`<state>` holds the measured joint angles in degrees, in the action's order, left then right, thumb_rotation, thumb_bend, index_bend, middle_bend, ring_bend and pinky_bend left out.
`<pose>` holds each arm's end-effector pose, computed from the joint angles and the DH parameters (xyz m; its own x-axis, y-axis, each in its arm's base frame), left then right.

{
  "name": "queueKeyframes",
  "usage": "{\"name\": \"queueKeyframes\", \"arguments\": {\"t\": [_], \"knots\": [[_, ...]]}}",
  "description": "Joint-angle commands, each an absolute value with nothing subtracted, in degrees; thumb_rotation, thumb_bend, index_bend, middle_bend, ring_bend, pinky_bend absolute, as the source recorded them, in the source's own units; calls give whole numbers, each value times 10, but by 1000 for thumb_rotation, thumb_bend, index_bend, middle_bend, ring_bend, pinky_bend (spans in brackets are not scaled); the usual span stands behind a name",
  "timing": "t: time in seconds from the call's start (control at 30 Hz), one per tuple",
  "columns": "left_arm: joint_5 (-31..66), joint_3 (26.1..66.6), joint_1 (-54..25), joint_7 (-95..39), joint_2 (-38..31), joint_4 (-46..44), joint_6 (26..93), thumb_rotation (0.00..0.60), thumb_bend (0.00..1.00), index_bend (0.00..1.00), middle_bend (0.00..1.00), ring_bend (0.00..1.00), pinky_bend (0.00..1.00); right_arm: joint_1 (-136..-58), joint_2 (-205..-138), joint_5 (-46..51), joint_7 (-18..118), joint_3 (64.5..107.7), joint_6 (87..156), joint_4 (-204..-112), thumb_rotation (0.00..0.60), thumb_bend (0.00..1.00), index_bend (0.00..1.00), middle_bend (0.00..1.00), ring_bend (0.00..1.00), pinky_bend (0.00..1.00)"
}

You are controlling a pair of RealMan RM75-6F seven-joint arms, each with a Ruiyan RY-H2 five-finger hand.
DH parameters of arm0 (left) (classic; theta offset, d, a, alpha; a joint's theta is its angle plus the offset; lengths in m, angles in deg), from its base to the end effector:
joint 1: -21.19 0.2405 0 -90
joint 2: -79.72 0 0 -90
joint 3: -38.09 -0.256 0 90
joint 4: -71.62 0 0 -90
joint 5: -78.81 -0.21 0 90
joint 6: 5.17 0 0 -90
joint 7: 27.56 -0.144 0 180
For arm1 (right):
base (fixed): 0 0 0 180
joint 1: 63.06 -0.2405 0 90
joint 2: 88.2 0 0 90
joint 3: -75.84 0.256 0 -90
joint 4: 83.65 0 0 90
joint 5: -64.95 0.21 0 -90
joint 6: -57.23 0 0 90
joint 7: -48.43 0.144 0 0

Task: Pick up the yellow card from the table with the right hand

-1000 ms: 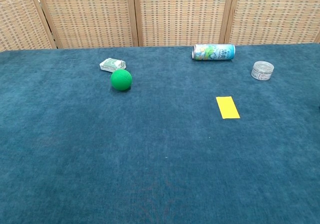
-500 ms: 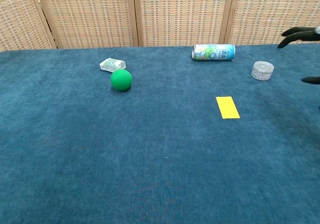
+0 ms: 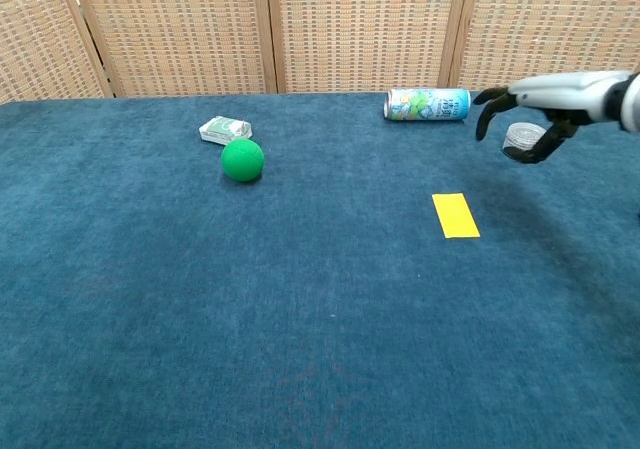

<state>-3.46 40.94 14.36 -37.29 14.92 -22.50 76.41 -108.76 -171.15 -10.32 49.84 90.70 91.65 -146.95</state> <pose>-0.3090 0.1906 0.1474 0.5022 0.0573 0.8628 0.8639 0.0100 -0.5035 -0.2078 -0.4264 0.0395 0.5348 -0.3232 0.7807 -0.8375 -0.3252 0.4391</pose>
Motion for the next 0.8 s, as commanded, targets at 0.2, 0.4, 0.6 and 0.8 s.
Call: {"name": "queueKeyframes", "arguments": {"t": [0.2,0.4,0.6,0.8], "knots": [[-32,408,142,-367,154,-229,758,600,131,0,0,0,0,-1123,-1773,-68,474,904,879,-1413,600,477,298,0,0,0],[-29,408,140,-364,157,-231,752,600,130,0,0,0,0,-1137,-1803,-59,464,904,883,-1381,600,466,314,0,0,0],[-27,407,139,-364,158,-234,750,600,130,0,0,0,0,-1153,-1828,-44,453,902,868,-1347,600,466,316,0,0,0],[-26,407,139,-363,159,-235,749,600,130,0,0,0,0,-1161,-1837,-43,446,901,873,-1348,600,466,316,0,0,0]]}}
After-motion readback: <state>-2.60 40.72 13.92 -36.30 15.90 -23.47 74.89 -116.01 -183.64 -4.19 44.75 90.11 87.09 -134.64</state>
